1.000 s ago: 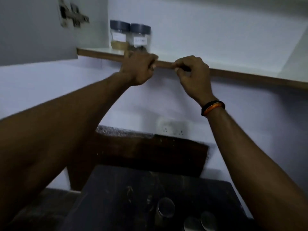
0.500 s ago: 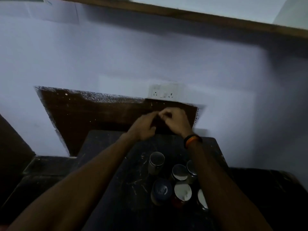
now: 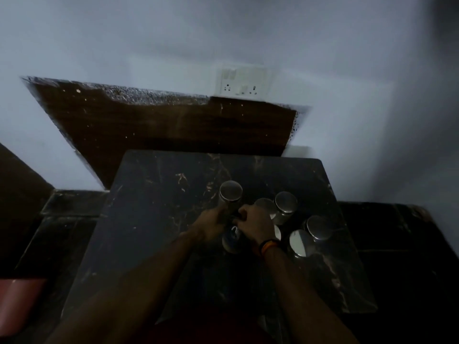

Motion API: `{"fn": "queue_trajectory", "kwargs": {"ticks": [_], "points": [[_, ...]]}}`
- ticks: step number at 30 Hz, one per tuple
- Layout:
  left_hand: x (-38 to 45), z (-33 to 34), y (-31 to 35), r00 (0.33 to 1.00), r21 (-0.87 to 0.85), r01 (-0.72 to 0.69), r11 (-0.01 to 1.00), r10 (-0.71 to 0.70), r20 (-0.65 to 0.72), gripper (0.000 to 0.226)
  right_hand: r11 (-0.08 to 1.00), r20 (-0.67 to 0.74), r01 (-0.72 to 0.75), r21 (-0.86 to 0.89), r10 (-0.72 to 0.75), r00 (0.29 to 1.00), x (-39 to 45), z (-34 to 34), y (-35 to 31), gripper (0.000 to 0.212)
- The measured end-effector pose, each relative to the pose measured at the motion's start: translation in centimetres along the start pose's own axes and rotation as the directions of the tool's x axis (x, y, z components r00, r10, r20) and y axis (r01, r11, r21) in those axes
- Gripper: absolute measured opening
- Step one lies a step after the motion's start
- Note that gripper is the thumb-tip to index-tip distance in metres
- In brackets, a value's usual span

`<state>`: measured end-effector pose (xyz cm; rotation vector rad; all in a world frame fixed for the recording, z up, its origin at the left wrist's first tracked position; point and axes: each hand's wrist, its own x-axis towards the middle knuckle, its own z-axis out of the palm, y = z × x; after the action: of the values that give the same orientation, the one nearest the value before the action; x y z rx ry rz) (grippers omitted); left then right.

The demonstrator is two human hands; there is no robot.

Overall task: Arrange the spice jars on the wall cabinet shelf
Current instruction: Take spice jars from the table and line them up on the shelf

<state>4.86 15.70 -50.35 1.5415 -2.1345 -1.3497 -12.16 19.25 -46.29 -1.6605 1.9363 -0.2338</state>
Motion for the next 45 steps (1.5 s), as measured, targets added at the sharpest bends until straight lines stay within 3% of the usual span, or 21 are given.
{"fn": "queue_trajectory", "kwargs": {"ticks": [3,7,10,12,16,20,23,26,29,34,40,45], "points": [[-0.1,0.6,0.0,0.999,-0.027,0.038,0.999,-0.038,-0.003,0.032,0.998,0.003,-0.039,-0.045,0.039,0.999,-0.8,1.9,0.7,0.043],[-0.4,1.1,0.0,0.999,-0.034,0.045,0.998,-0.046,-0.020,0.040,0.991,0.029,-0.076,-0.110,0.079,0.996,-1.3,3.8,0.9,0.083],[-0.5,1.0,-0.2,0.996,-0.079,0.082,0.993,-0.083,-0.010,0.044,0.984,0.063,-0.082,-0.161,0.093,0.994,-1.3,4.5,0.7,0.101],[-0.5,1.0,-0.4,0.993,-0.110,0.115,0.987,-0.116,0.006,0.047,0.980,0.058,-0.080,-0.180,0.092,0.994,-1.2,4.8,0.7,0.100],[-0.5,1.0,-0.9,0.989,-0.186,0.145,0.972,-0.150,-0.014,0.049,0.983,0.001,-0.037,-0.179,0.038,0.999,-1.1,5.1,0.7,0.078],[-0.9,0.9,-1.5,0.970,-0.320,0.161,0.934,-0.209,-0.123,0.029,0.994,-0.001,0.034,-0.106,-0.034,0.999,-0.7,3.7,0.3,0.084],[-1.7,0.8,-2.0,0.924,-0.581,0.227,0.782,-0.361,-0.124,0.028,0.992,-0.019,0.108,-0.068,-0.109,0.994,-0.3,1.7,-0.3,0.089],[-2.6,0.3,-1.7,0.901,-0.809,0.314,0.497,-0.426,0.088,0.048,0.978,-0.002,0.199,0.069,-0.200,0.980,-0.1,-0.5,-0.7,0.092],[-2.6,-0.3,-1.1,0.910,-0.911,0.352,0.215,-0.308,0.279,0.057,0.944,0.020,0.274,0.185,-0.283,0.959,0.1,-2.7,-1.2,0.095],[-2.9,-1.3,0.9,0.955,-0.975,0.217,-0.053,-0.195,0.223,0.048,0.866,-0.028,0.331,0.376,-0.346,0.938,0.1,-5.6,-1.6,0.098],[-3.2,-2.1,2.8,0.998,-0.980,0.037,-0.197,-0.044,0.046,0.054,0.672,-0.165,0.365,0.645,-0.344,0.924,0.0,-7.5,-1.9,0.084],[-3.3,-3.9,5.6,0.987,-0.983,-0.158,-0.092,0.019,-0.161,0.062,0.460,-0.283,0.360,0.812,-0.230,0.931,0.6,-7.9,-3.4,0.077]]}}
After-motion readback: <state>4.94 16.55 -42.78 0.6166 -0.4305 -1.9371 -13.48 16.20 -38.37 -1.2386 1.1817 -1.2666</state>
